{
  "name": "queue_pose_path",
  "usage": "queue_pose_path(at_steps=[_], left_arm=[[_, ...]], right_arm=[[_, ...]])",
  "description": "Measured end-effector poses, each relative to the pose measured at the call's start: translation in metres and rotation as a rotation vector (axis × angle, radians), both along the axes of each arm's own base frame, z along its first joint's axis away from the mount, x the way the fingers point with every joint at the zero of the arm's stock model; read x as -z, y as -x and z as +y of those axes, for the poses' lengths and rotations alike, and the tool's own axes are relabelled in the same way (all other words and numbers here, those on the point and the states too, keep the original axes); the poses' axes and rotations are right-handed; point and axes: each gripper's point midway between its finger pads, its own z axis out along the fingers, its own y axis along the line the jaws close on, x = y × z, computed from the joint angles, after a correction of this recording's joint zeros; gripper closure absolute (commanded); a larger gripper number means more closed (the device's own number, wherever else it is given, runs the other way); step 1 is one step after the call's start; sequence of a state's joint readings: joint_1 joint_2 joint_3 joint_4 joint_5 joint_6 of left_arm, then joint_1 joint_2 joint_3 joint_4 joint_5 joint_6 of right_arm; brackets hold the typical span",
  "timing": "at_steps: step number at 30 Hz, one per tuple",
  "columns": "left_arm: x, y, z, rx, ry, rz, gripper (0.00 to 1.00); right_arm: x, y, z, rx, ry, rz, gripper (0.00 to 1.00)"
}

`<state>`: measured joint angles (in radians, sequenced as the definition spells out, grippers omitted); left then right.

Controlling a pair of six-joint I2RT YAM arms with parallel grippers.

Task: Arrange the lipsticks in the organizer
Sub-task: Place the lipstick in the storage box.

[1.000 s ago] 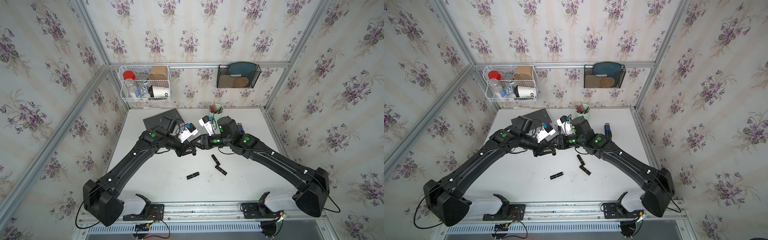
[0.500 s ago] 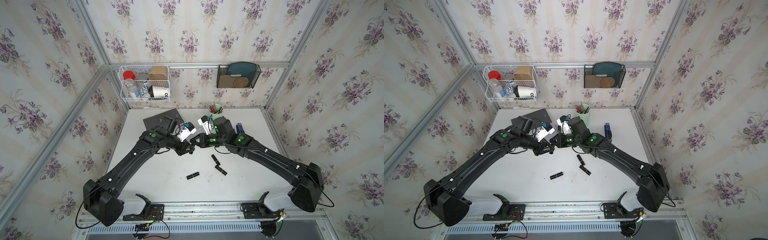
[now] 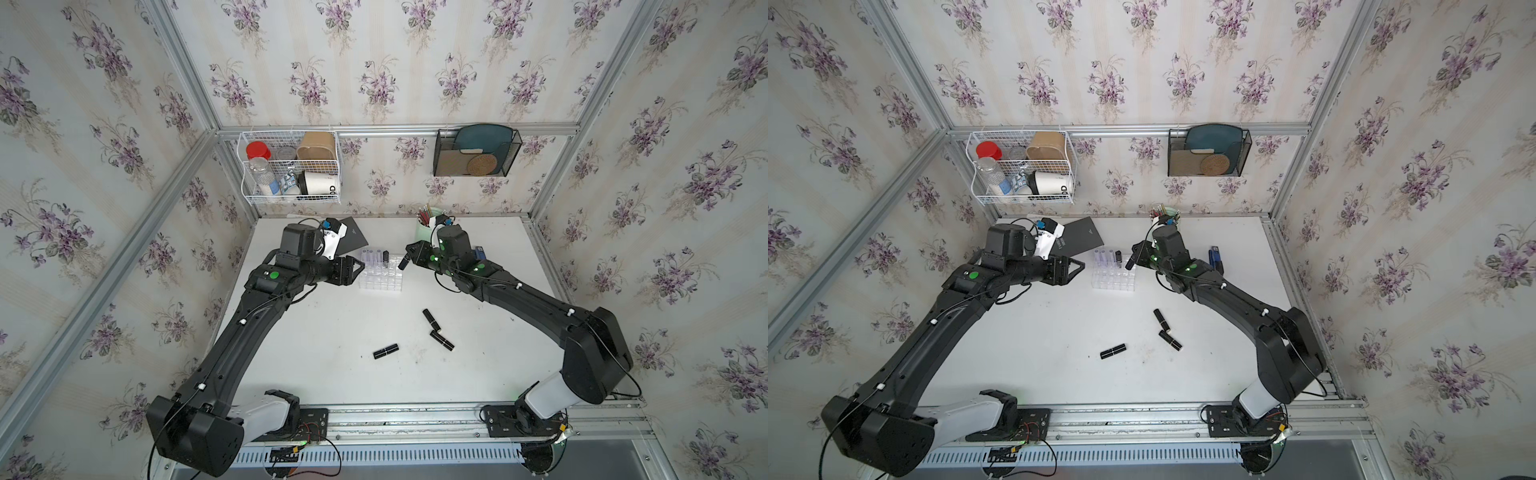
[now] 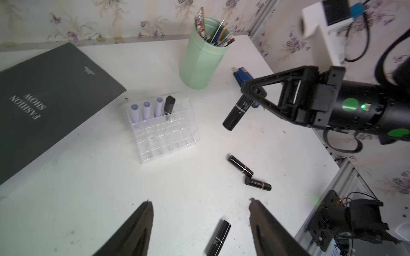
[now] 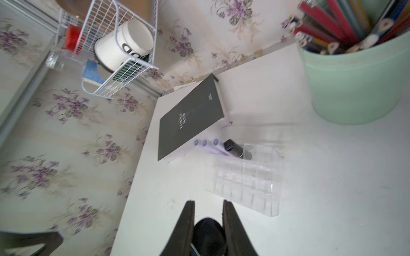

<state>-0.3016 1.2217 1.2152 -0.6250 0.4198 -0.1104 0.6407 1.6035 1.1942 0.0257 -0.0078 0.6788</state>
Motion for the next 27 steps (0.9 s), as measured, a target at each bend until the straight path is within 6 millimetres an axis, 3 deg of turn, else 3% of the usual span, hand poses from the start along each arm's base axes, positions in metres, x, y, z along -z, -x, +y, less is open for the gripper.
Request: queue_pose_path(at_steps=[3,8,17,27], left_arm=[[0.028,-0.003,0.014,-0.079,-0.059,0.056,0.3],[0.056,0.002,0.024,-0.153,-0.065,0.096,0.31],[0.06,-0.004,0.024,-0.179,-0.041,0.077,0.31],[0.062,-0.005,0.027,-0.186,-0.04,0.078,0.31]], right_arm=[[0.014,-0.021,0.007,0.061,0.095,-0.075,0.9],[0.045,-0.051,0.013,0.119,0.214,-0.133,0.9],[0.063,-0.083,0.03,0.129,0.264,-0.181,0.91],[0.081,-0.089,0.041,0.112,0.269,-0.167,0.92]])
